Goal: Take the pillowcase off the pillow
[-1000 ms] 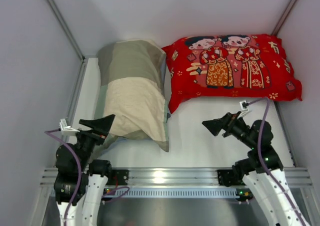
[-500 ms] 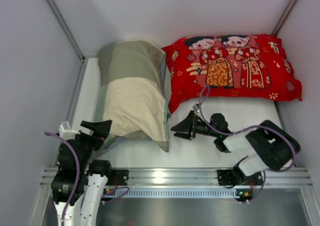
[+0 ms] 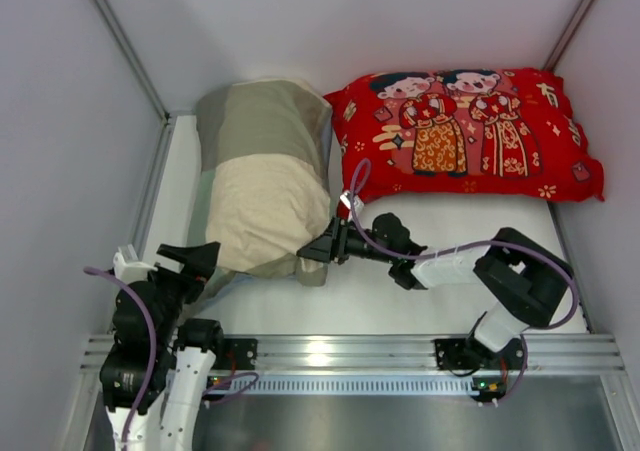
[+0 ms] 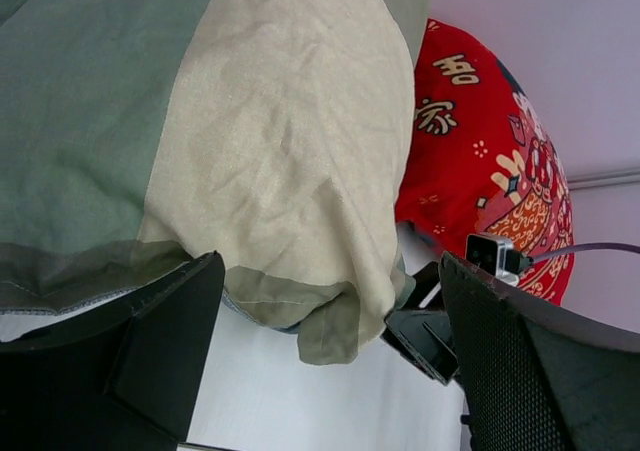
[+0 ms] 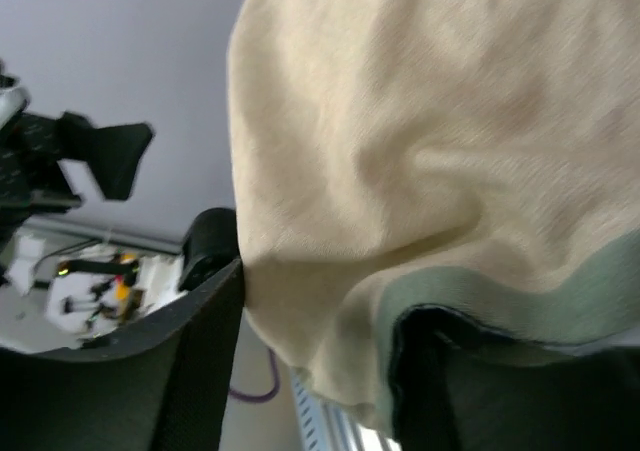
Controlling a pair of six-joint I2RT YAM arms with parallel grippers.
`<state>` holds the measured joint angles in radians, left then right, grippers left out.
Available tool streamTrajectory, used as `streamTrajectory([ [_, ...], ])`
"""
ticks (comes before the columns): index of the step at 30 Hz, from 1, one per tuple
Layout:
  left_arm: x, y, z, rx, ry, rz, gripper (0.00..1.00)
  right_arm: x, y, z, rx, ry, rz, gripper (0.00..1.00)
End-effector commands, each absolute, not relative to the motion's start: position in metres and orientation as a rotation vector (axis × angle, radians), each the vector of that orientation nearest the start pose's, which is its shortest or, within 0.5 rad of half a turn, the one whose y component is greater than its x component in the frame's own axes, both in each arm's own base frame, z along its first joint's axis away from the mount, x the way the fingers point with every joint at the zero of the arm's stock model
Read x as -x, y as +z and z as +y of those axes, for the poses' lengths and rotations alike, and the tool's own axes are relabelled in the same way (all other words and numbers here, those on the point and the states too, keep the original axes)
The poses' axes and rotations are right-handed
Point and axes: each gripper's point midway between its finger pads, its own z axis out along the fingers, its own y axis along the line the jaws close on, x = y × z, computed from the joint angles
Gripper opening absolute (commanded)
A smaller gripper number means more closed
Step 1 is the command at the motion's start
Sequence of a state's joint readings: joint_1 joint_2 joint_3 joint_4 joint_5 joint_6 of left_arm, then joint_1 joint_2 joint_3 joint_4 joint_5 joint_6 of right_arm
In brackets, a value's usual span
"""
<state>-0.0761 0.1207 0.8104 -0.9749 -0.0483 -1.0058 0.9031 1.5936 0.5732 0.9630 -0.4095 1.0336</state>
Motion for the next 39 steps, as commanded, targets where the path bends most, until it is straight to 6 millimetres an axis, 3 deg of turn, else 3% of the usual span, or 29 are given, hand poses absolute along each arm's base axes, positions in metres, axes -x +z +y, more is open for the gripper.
streamTrajectory([
  [1, -0.139, 0.260, -0.031, 0.882, -0.641, 1.703, 0.90, -0.211, 0.166, 0.403, 0.320, 1.464, 1.939, 0.51],
  [4, -0.142, 0.250, -0.021, 0.938, -0.547, 1.756, 0.84, -0.222, 0.168, 0.407, 0.363, 1.382, 1.940, 0.16],
  [5, -0.146, 0.245, -0.019, 0.957, -0.518, 1.791, 0.83, -0.225, 0.171, 0.408, 0.374, 1.364, 1.936, 0.00],
  [8, -0.155, 0.235, -0.021, 0.962, -0.481, 1.869, 0.80, -0.231, 0.182, 0.410, 0.399, 1.321, 1.932, 0.00],
  [12, -0.183, 0.217, -0.021, 0.909, -0.334, 2.096, 0.72, -0.230, 0.222, 0.406, 0.418, 1.316, 1.861, 0.00],
  [13, -0.186, 0.217, -0.022, 0.888, -0.320, 2.129, 0.70, -0.227, 0.251, 0.405, 0.442, 1.343, 1.792, 0.00],
  [14, -0.189, 0.224, -0.024, 0.873, -0.321, 2.140, 0.70, -0.224, 0.261, 0.403, 0.453, 1.346, 1.786, 0.00],
  [16, -0.191, 0.229, -0.025, 0.858, -0.324, 2.143, 0.72, -0.214, 0.304, 0.402, 0.501, 1.399, 1.690, 0.00],
  [17, -0.190, 0.236, -0.024, 0.859, -0.339, 2.113, 0.74, -0.211, 0.316, 0.401, 0.522, 1.411, 1.668, 0.00],
  [19, -0.183, 0.251, -0.022, 0.851, -0.363, 2.039, 0.78, -0.202, 0.351, 0.398, 0.561, 1.445, 1.590, 0.00],
  [22, -0.173, 0.270, -0.020, 0.820, -0.385, 1.963, 0.85, -0.193, 0.377, 0.395, 0.624, 1.451, 1.541, 0.00],
  [33, -0.121, 0.311, -0.001, 0.839, -0.384, 1.751, 0.89, -0.166, 0.450, 0.380, 0.700, 1.516, 1.353, 0.00],
  [39, -0.116, 0.320, 0.001, 0.834, -0.394, 1.718, 0.89, -0.136, 0.527, 0.357, 0.733, 1.585, 1.189, 0.00],
])
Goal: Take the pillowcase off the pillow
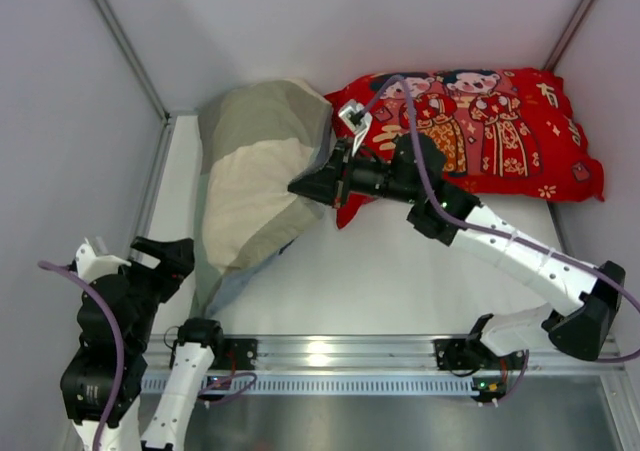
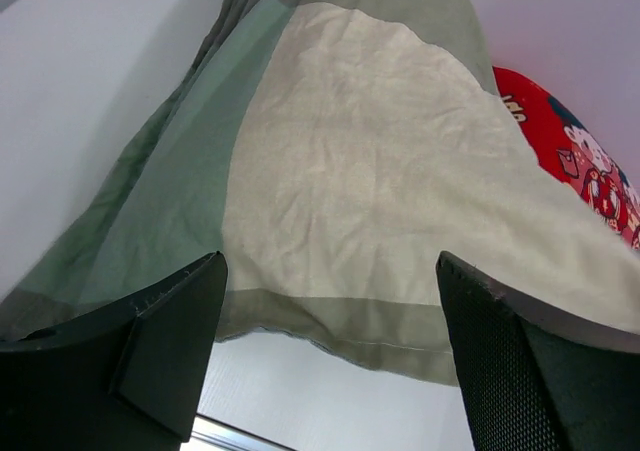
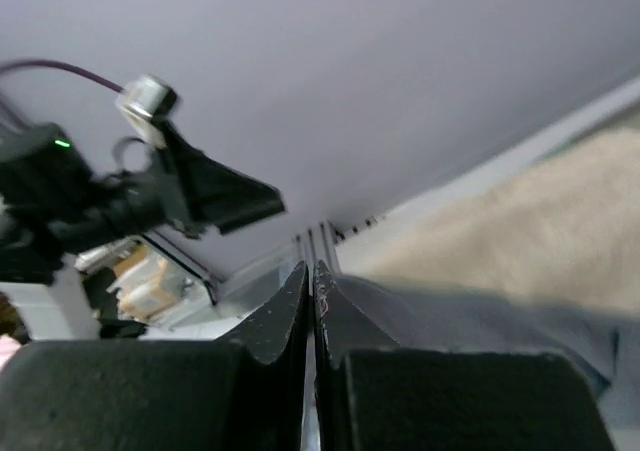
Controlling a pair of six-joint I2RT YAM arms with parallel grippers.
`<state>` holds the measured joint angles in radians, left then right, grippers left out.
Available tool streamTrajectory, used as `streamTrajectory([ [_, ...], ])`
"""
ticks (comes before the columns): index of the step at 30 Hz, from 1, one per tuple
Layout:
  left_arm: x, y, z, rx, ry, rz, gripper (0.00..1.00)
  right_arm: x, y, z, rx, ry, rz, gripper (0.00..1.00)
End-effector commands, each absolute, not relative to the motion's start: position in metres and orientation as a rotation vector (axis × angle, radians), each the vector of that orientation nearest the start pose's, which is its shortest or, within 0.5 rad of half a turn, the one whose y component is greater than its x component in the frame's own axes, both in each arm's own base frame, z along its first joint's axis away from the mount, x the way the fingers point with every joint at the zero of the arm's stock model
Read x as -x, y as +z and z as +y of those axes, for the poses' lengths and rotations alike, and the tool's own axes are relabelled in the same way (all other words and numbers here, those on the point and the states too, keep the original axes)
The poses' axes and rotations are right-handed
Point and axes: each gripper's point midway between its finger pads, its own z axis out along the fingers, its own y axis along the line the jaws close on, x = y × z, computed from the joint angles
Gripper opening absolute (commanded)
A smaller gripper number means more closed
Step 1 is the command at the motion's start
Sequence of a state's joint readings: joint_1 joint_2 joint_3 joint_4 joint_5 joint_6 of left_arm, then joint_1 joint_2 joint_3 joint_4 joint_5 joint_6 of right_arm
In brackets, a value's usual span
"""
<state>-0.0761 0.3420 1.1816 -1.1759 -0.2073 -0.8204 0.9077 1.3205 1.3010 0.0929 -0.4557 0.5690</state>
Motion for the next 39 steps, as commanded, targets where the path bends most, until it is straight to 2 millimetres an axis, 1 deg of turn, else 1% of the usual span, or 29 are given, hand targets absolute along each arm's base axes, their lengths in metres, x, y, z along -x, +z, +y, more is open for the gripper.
streamTrajectory([
  [1, -0.117, 0.320, 0.000, 0.834, -0.394, 1.725, 0.89, -0.125, 0.549, 0.349, 0.757, 1.608, 1.130, 0.00],
  [2, -0.117, 0.320, 0.000, 0.835, -0.394, 1.727, 0.89, -0.120, 0.559, 0.345, 0.765, 1.618, 1.117, 0.00],
  [3, -0.118, 0.319, 0.000, 0.838, -0.392, 1.728, 0.89, -0.107, 0.579, 0.338, 0.793, 1.652, 1.064, 0.00],
  [5, -0.119, 0.319, 0.001, 0.849, -0.392, 1.722, 0.89, -0.094, 0.596, 0.332, 0.826, 1.686, 1.013, 0.00],
  [6, -0.120, 0.315, 0.002, 0.856, -0.384, 1.731, 0.89, -0.093, 0.598, 0.332, 0.831, 1.696, 1.023, 0.00],
  [7, -0.120, 0.313, 0.002, 0.859, -0.384, 1.733, 0.89, -0.090, 0.607, 0.328, 0.836, 1.687, 1.004, 0.00],
  [9, -0.124, 0.306, 0.001, 0.863, -0.378, 1.756, 0.89, -0.098, 0.597, 0.331, 0.852, 1.612, 1.034, 0.00],
  [10, -0.128, 0.298, -0.003, 0.853, -0.382, 1.790, 0.89, -0.117, 0.574, 0.337, 0.796, 1.552, 1.171, 0.00],
  [11, -0.133, 0.291, -0.005, 0.840, -0.371, 1.829, 0.89, -0.128, 0.562, 0.335, 0.773, 1.472, 1.207, 0.05],
  [12, -0.136, 0.286, -0.008, 0.828, -0.369, 1.857, 0.89, -0.163, 0.520, 0.340, 0.655, 1.353, 1.361, 0.29],
  [13, -0.142, 0.277, -0.014, 0.805, -0.385, 1.901, 0.89, -0.179, 0.492, 0.338, 0.595, 1.282, 1.442, 0.91],
  [14, -0.150, 0.270, -0.016, 0.791, -0.371, 1.950, 0.89, -0.192, 0.465, 0.336, 0.541, 1.228, 1.512, 0.99],
  [15, -0.154, 0.265, -0.018, 0.787, -0.368, 1.977, 0.90, -0.213, 0.417, 0.332, 0.455, 1.167, 1.642, 1.00],
  [17, -0.163, 0.257, -0.021, 0.770, -0.356, 2.023, 0.90, -0.224, 0.378, 0.333, 0.456, 1.181, 1.729, 0.99],
  [18, -0.170, 0.251, -0.020, 0.779, -0.335, 2.057, 0.90, -0.239, 0.354, 0.332, 0.428, 1.194, 1.799, 0.99],
  [19, -0.173, 0.249, -0.019, 0.784, -0.321, 2.069, 0.90, -0.233, 0.322, 0.337, 0.475, 1.250, 1.875, 0.99],
  [20, -0.178, 0.247, -0.016, 0.801, -0.300, 2.067, 0.91, -0.240, 0.304, 0.341, 0.483, 1.267, 1.912, 1.00],
  [21, -0.185, 0.243, -0.015, 0.814, -0.284, 2.077, 0.91, -0.243, 0.278, 0.338, 0.484, 1.267, 1.965, 1.00],
  [24, -0.205, 0.235, -0.015, 0.840, -0.284, 2.056, 0.93, -0.259, 0.235, 0.333, 0.415, 1.238, 1.996, 0.99],
  [26, -0.220, 0.225, -0.015, 0.896, -0.279, 2.071, 0.92, -0.267, 0.220, 0.334, 0.370, 1.270, 1.996, 0.99],
  [27, -0.229, 0.225, -0.015, 0.911, -0.280, 2.058, 0.92, -0.279, 0.206, 0.336, 0.344, 1.289, 2.011, 0.99],
  [29, -0.245, 0.216, -0.015, 0.951, -0.263, 2.078, 0.91, -0.283, 0.197, 0.343, 0.388, 1.344, 2.019, 1.00],
  [31, -0.263, 0.217, -0.014, 0.950, -0.267, 2.047, 0.91, -0.299, 0.186, 0.352, 0.423, 1.330, 2.036, 0.99],
  [32, -0.270, 0.210, -0.013, 0.961, -0.248, 2.064, 0.91, -0.305, 0.174, 0.356, 0.441, 1.314, 2.059, 0.99],
  [33, -0.275, 0.207, -0.012, 0.970, -0.233, 2.066, 0.92, -0.312, 0.186, 0.363, 0.462, 1.328, 2.027, 0.99],
  [35, -0.283, 0.196, -0.006, 0.984, -0.188, 2.065, 0.92, -0.319, 0.189, 0.373, 0.485, 1.360, 2.014, 1.00],
  [37, -0.290, 0.173, -0.005, 0.998, -0.148, 2.113, 0.93, -0.333, 0.182, 0.383, 0.479, 1.363, 2.044, 0.99],
  [38, -0.292, 0.165, -0.007, 1.012, -0.146, 2.137, 0.93, -0.337, 0.171, 0.386, 0.473, 1.365, 2.071, 0.99],
  [39, -0.295, 0.150, -0.009, 1.028, -0.132, 2.185, 0.93, -0.338, 0.175, 0.391, 0.489, 1.399, 2.055, 0.99],
])
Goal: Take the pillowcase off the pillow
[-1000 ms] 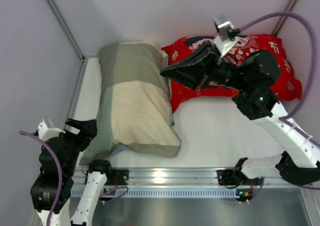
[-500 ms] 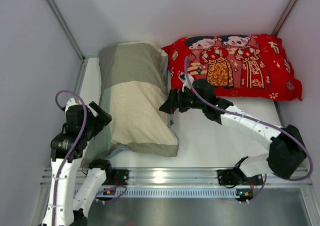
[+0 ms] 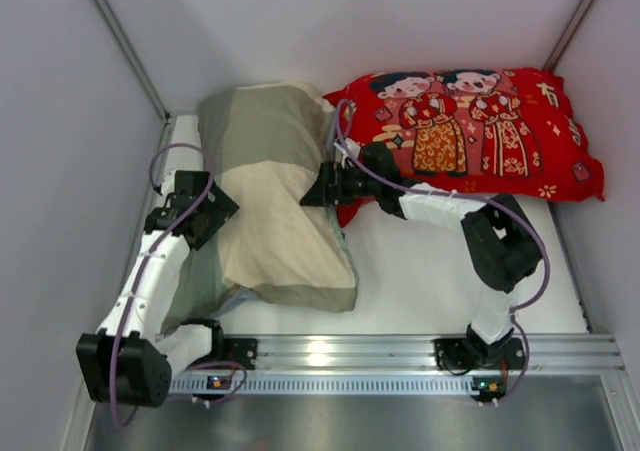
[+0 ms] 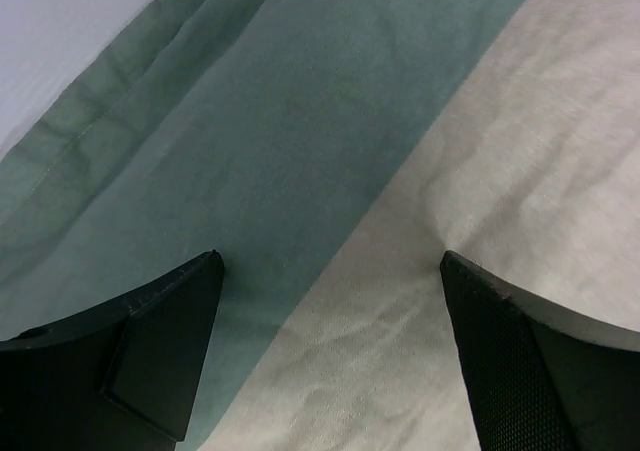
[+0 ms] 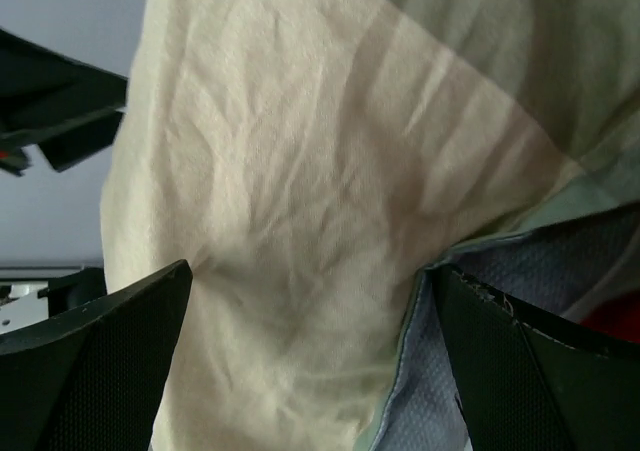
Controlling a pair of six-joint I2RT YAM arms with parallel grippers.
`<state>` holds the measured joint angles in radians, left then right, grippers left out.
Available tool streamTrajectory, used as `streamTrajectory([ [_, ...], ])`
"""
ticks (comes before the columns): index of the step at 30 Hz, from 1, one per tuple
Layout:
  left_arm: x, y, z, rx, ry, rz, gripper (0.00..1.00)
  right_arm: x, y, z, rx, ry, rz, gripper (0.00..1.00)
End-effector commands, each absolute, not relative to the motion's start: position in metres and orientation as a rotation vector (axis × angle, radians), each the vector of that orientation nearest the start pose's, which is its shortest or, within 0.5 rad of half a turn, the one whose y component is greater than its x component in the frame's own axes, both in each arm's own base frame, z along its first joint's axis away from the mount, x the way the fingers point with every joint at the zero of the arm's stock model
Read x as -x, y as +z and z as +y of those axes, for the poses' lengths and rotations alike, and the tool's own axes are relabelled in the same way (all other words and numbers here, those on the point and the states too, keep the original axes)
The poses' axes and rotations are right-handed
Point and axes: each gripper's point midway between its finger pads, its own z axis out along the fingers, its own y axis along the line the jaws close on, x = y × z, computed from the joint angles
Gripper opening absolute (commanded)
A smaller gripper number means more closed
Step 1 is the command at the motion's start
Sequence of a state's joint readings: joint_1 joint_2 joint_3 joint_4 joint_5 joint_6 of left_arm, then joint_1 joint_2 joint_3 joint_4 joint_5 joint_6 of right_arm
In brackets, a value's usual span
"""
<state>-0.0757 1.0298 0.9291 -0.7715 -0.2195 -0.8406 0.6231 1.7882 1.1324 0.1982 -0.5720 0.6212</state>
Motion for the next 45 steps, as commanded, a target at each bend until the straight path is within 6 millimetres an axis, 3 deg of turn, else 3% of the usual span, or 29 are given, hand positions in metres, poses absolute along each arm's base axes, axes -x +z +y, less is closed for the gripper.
streamTrajectory([
  [1, -0.297, 0.141, -0.012, 1.041, -0.135, 2.210, 0.93, -0.338, 0.173, 0.395, 0.490, 1.424, 2.053, 0.99],
  [7, -0.303, 0.077, -0.033, 1.092, -0.201, 2.365, 0.89, -0.336, 0.178, 0.427, 0.454, 1.750, 1.959, 0.99],
  [8, -0.303, 0.073, -0.049, 1.080, -0.314, 2.397, 0.87, -0.336, 0.171, 0.433, 0.404, 1.813, 1.987, 0.99],
  [10, -0.307, 0.062, -0.069, 1.068, -0.472, 2.400, 0.78, -0.331, 0.190, 0.447, 0.463, 1.885, 1.900, 0.99],
  [11, -0.312, 0.064, -0.083, 1.035, -0.591, 2.388, 0.74, -0.325, 0.199, 0.459, 0.497, 1.919, 1.880, 0.99],
  [14, -0.305, 0.049, -0.100, 0.985, -0.639, 2.458, 0.65, -0.308, 0.211, 0.484, 0.613, 1.891, 1.868, 0.98],
  [17, -0.302, 0.048, -0.129, 0.860, -0.682, 2.523, 0.64, -0.300, 0.234, 0.504, 0.706, 1.836, 1.866, 0.99],
  [18, -0.301, 0.050, -0.137, 0.836, -0.702, 2.527, 0.65, -0.293, 0.253, 0.514, 0.741, 1.847, 1.825, 0.99],
  [19, -0.299, 0.053, -0.153, 0.800, -0.741, 2.527, 0.65, -0.290, 0.257, 0.517, 0.746, 1.852, 1.829, 0.99],
  [22, -0.297, 0.067, -0.164, 0.784, -0.794, 2.469, 0.65, -0.280, 0.282, 0.519, 0.767, 1.918, 1.777, 0.99],
  [23, -0.291, 0.065, -0.161, 0.788, -0.783, 2.465, 0.62, -0.274, 0.285, 0.513, 0.765, 1.922, 1.782, 0.99],
  [24, -0.290, 0.076, -0.156, 0.779, -0.776, 2.422, 0.58, -0.277, 0.285, 0.507, 0.744, 1.897, 1.788, 0.99],
  [26, -0.283, 0.073, -0.136, 0.793, -0.640, 2.409, 0.36, -0.275, 0.297, 0.489, 0.729, 1.811, 1.780, 0.99],
  [27, -0.281, 0.080, -0.130, 0.783, -0.616, 2.381, 0.17, -0.281, 0.277, 0.478, 0.676, 1.744, 1.844, 1.00],
  [28, -0.278, 0.079, -0.125, 0.788, -0.584, 2.382, 0.00, -0.282, 0.275, 0.470, 0.665, 1.703, 1.860, 0.99],
  [29, -0.271, 0.073, -0.119, 0.804, -0.548, 2.398, 0.00, -0.275, 0.267, 0.456, 0.674, 1.640, 1.899, 0.99],
  [34, -0.260, 0.086, -0.119, 0.755, -0.624, 2.324, 0.00, -0.271, 0.236, 0.407, 0.627, 1.340, 2.021, 0.99],
  [38, -0.252, 0.093, -0.120, 0.726, -0.662, 2.301, 0.00, -0.268, 0.228, 0.346, 0.532, 1.113, 2.071, 1.00],
  [42, -0.246, 0.105, -0.122, 0.704, -0.712, 2.264, 0.00, -0.271, 0.205, 0.286, 0.370, 0.907, 2.180, 0.99],
  [45, -0.246, 0.111, -0.121, 0.679, -0.707, 2.257, 0.00, -0.246, 0.182, 0.258, 0.333, 0.876, 2.237, 0.99],
])
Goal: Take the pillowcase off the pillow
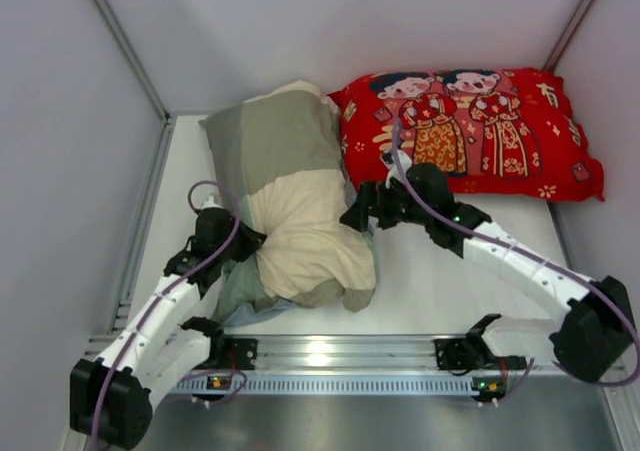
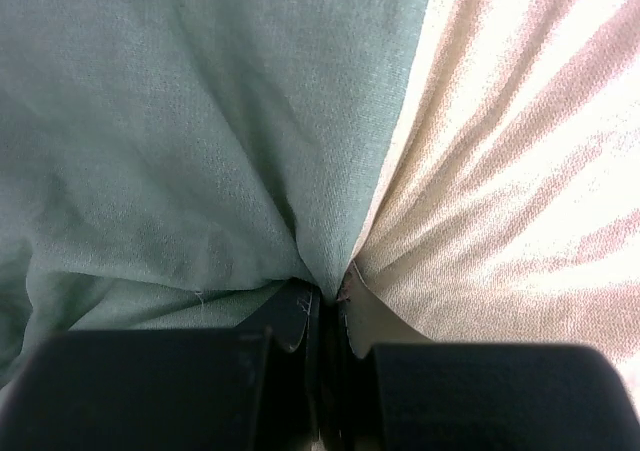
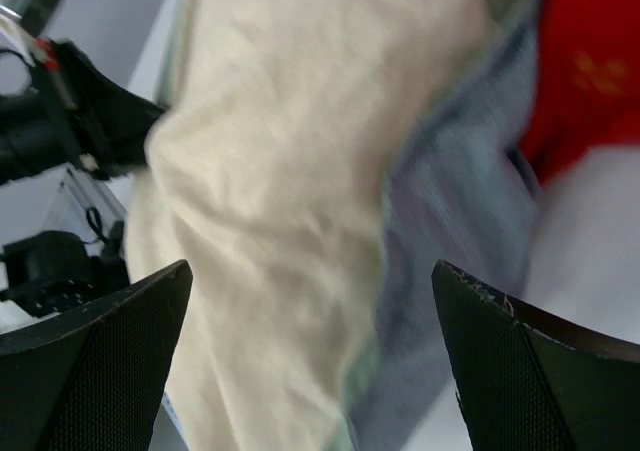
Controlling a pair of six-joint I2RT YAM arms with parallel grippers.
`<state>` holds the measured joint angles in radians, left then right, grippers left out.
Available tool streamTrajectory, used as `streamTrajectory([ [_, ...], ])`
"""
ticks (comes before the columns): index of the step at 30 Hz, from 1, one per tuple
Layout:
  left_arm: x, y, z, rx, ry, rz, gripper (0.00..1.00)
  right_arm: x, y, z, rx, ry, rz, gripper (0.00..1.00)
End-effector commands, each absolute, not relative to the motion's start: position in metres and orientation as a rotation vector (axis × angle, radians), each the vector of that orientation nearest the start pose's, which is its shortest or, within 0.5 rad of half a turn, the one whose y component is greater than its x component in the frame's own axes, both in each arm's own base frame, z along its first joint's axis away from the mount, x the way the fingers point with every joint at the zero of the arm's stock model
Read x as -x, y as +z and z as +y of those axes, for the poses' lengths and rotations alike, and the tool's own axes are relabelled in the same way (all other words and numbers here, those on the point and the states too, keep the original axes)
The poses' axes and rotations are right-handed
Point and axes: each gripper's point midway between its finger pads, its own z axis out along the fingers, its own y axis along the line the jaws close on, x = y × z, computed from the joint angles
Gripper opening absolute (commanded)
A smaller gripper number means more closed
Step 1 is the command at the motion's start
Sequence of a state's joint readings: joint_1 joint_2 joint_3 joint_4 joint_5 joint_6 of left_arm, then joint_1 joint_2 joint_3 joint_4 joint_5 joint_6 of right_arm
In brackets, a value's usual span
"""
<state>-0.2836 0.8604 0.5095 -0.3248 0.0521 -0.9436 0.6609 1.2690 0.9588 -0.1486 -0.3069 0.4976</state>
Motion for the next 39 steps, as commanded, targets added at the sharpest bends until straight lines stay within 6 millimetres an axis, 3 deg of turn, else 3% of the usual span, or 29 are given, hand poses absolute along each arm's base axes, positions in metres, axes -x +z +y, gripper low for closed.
streamTrajectory([
  [1, -0.246, 0.113, -0.122, 0.670, -0.706, 2.261, 0.00, -0.237, 0.187, 0.253, 0.325, 0.903, 2.215, 0.99],
  [2, -0.246, 0.113, -0.123, 0.667, -0.711, 2.266, 0.00, -0.224, 0.167, 0.247, 0.323, 0.903, 2.259, 0.99],
  [7, -0.245, 0.108, -0.128, 0.660, -0.739, 2.288, 0.00, -0.197, 0.130, 0.234, 0.317, 0.945, 2.278, 1.00],
  [9, -0.245, 0.107, -0.131, 0.658, -0.760, 2.282, 0.00, -0.198, 0.137, 0.247, 0.355, 1.034, 2.193, 0.99],
  [10, -0.245, 0.106, -0.132, 0.657, -0.767, 2.286, 0.00, -0.195, 0.127, 0.250, 0.364, 1.067, 2.192, 1.00],
  [11, -0.244, 0.104, -0.134, 0.652, -0.784, 2.291, 0.00, -0.200, 0.146, 0.264, 0.403, 1.157, 2.070, 0.99],
  [13, -0.243, 0.104, -0.137, 0.651, -0.808, 2.294, 0.00, -0.199, 0.139, 0.273, 0.391, 1.234, 2.049, 0.99],
  [14, -0.242, 0.106, -0.140, 0.646, -0.831, 2.295, 0.00, -0.195, 0.143, 0.280, 0.423, 1.301, 2.022, 1.00],
  [15, -0.241, 0.106, -0.140, 0.648, -0.838, 2.292, 0.00, -0.200, 0.162, 0.289, 0.444, 1.362, 1.904, 1.00],
  [16, -0.240, 0.106, -0.141, 0.646, -0.842, 2.292, 0.00, -0.198, 0.157, 0.295, 0.424, 1.420, 1.919, 1.00],
  [17, -0.240, 0.108, -0.141, 0.643, -0.846, 2.285, 0.00, -0.192, 0.165, 0.302, 0.462, 1.492, 1.877, 1.00],
  [18, -0.239, 0.105, -0.140, 0.647, -0.844, 2.287, 0.00, -0.194, 0.187, 0.308, 0.491, 1.544, 1.755, 1.00],
  [22, -0.235, 0.101, -0.140, 0.652, -0.848, 2.297, 0.00, -0.193, 0.198, 0.341, 0.552, 1.716, 1.735, 0.98],
  [23, -0.234, 0.100, -0.141, 0.653, -0.854, 2.304, 0.00, -0.193, 0.199, 0.345, 0.555, 1.743, 1.736, 0.92],
  [24, -0.234, 0.099, -0.142, 0.655, -0.857, 2.308, 0.00, -0.193, 0.204, 0.350, 0.534, 1.787, 1.742, 0.64],
  [26, -0.232, 0.094, -0.142, 0.666, -0.849, 2.327, 0.00, -0.191, 0.217, 0.363, 0.570, 1.830, 1.698, 0.25],
  [27, -0.233, 0.093, -0.142, 0.664, -0.848, 2.329, 0.00, -0.192, 0.219, 0.367, 0.586, 1.818, 1.694, 0.02],
  [30, -0.237, 0.090, -0.146, 0.646, -0.854, 2.352, 0.00, -0.192, 0.225, 0.383, 0.673, 1.721, 1.712, 0.00],
  [31, -0.238, 0.083, -0.150, 0.645, -0.851, 2.394, 0.00, -0.190, 0.255, 0.392, 0.723, 1.689, 1.641, 0.00],
  [32, -0.246, 0.089, -0.154, 0.627, -0.851, 2.389, 0.00, -0.196, 0.242, 0.395, 0.698, 1.601, 1.766, 0.00],
  [33, -0.246, 0.090, -0.163, 0.583, -0.851, 2.412, 0.00, -0.202, 0.281, 0.402, 0.765, 1.523, 1.647, 0.00],
  [34, -0.251, 0.081, -0.166, 0.578, -0.794, 2.451, 0.00, -0.201, 0.294, 0.409, 0.775, 1.478, 1.634, 0.00],
  [35, -0.262, 0.094, -0.179, 0.528, -0.801, 2.434, 0.00, -0.200, 0.296, 0.411, 0.795, 1.450, 1.672, 0.00],
  [36, -0.258, 0.097, -0.198, 0.458, -0.811, 2.456, 0.00, -0.203, 0.305, 0.418, 0.821, 1.430, 1.650, 0.00],
  [37, -0.260, 0.091, -0.207, 0.439, -0.792, 2.488, 0.00, -0.203, 0.339, 0.426, 0.828, 1.440, 1.583, 0.00],
  [39, -0.262, 0.101, -0.229, 0.384, -0.798, 2.473, 0.00, -0.207, 0.358, 0.436, 0.845, 1.437, 1.568, 0.00],
])
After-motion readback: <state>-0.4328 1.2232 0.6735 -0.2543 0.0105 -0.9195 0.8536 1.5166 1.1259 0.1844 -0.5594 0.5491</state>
